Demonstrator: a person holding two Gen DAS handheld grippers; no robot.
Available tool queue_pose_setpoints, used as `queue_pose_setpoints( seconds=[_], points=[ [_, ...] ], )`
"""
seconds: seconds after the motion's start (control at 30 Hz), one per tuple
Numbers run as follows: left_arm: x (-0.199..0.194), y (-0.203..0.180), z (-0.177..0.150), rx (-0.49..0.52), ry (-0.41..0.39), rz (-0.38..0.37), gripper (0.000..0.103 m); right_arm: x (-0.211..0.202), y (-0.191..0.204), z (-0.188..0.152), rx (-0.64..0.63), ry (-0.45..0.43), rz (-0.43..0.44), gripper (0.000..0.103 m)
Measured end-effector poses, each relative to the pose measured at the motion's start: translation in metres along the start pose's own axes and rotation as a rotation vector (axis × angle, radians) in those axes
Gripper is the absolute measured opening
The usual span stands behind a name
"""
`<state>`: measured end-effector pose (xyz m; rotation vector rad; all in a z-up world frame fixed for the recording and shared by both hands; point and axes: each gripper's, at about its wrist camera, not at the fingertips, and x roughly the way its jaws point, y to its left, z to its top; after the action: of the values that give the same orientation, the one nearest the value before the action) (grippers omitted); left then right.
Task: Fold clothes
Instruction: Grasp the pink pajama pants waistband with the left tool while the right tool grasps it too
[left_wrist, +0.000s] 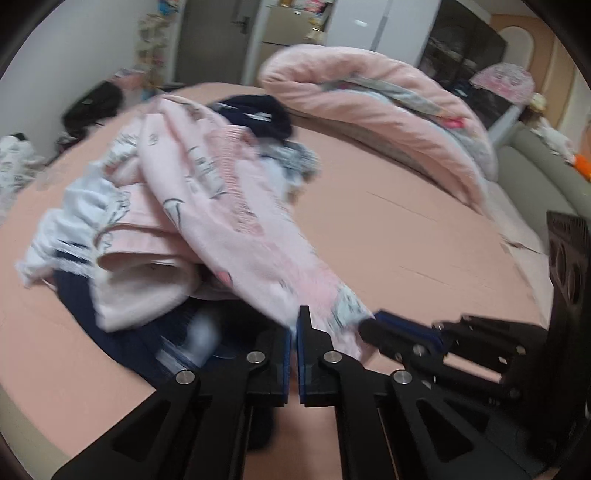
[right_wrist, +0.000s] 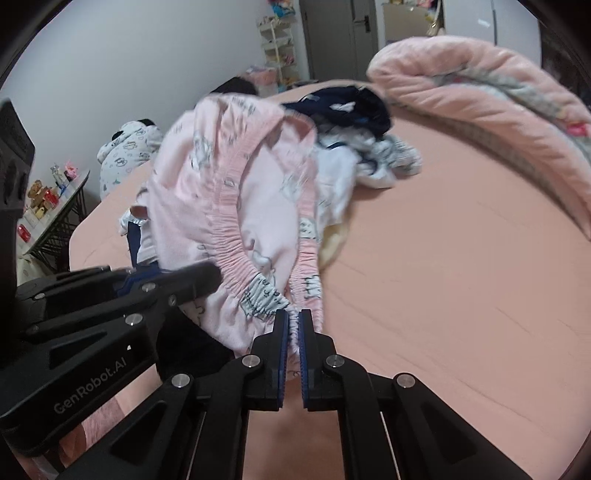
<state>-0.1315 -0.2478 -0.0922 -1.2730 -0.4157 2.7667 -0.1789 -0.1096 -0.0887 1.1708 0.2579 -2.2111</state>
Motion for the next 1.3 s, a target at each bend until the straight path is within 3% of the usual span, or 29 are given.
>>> queue_pose_setpoints(
  seconds=[0.13, 0.27, 0.33, 0.47, 0.57, 0.7, 0.77, 0.87, 1.03, 1.07, 1.1, 1.13, 1.2, 1.23, 1.3],
  points=[
    [0.005, -0.046, -0.020, 0.096, 0.043, -0.020, 0.002, -0.045, -0.025, -0.026, 0.028, -0.015, -0.063, 0.003],
    [0.015, -0.050, -0.044, 0.012, 0.108, -0.029, 0.002, -0.073, -0.056, -0.054, 0.124, 0.004, -0.092, 0.003],
    [0.018, -0.058, -0.055, 0.013, 0.132, -0.051, 0.002, -0.086, -0.067, -0.063, 0.137, -0.003, -0.132, 0.003],
    [0.020, -0.085, -0.074, 0.051, 0.162, -0.070, 0.002, -0.104, -0.088, -0.085, 0.174, 0.022, -0.120, 0.003],
    [0.026, -0.076, -0.070, -0.064, 0.141, -0.034, 0.004, -0.105, -0.100, -0.099, 0.222, 0.062, -0.080, 0.003],
    [0.042, -0.070, -0.058, -0.098, 0.123, 0.062, 0.027, -0.102, -0.106, -0.100, 0.239, 0.057, -0.064, 0.007],
    [0.045, -0.061, -0.051, -0.111, 0.114, 0.080, 0.030, -0.087, -0.107, -0.095, 0.237, 0.065, -0.048, 0.025],
    [0.047, -0.034, -0.045, -0.166, 0.094, 0.114, 0.040, -0.052, -0.098, -0.082, 0.239, 0.091, -0.004, 0.037],
    [0.076, -0.004, -0.044, -0.213, 0.137, 0.093, 0.037, 0.014, -0.087, -0.071, 0.256, 0.163, 0.025, 0.062],
    [0.082, 0.000, -0.044, -0.215, 0.148, 0.088, 0.037, 0.030, -0.089, -0.072, 0.280, 0.192, 0.031, 0.062],
    [0.088, 0.003, -0.044, -0.219, 0.163, 0.060, 0.030, 0.046, -0.090, -0.072, 0.304, 0.221, 0.037, 0.059],
    [0.090, 0.001, -0.045, -0.216, 0.172, 0.039, 0.016, 0.049, -0.090, -0.073, 0.306, 0.223, 0.054, 0.044],
    [0.092, -0.002, -0.047, -0.202, 0.185, 0.004, 0.009, 0.053, -0.089, -0.074, 0.304, 0.222, 0.090, 0.018],
    [0.090, -0.008, -0.048, -0.171, 0.177, 0.011, 0.006, 0.046, -0.089, -0.079, 0.290, 0.218, 0.069, 0.010],
    [0.085, -0.021, -0.053, -0.142, 0.177, -0.007, 0.005, 0.030, -0.091, -0.088, 0.259, 0.208, 0.021, 0.009]
  ],
)
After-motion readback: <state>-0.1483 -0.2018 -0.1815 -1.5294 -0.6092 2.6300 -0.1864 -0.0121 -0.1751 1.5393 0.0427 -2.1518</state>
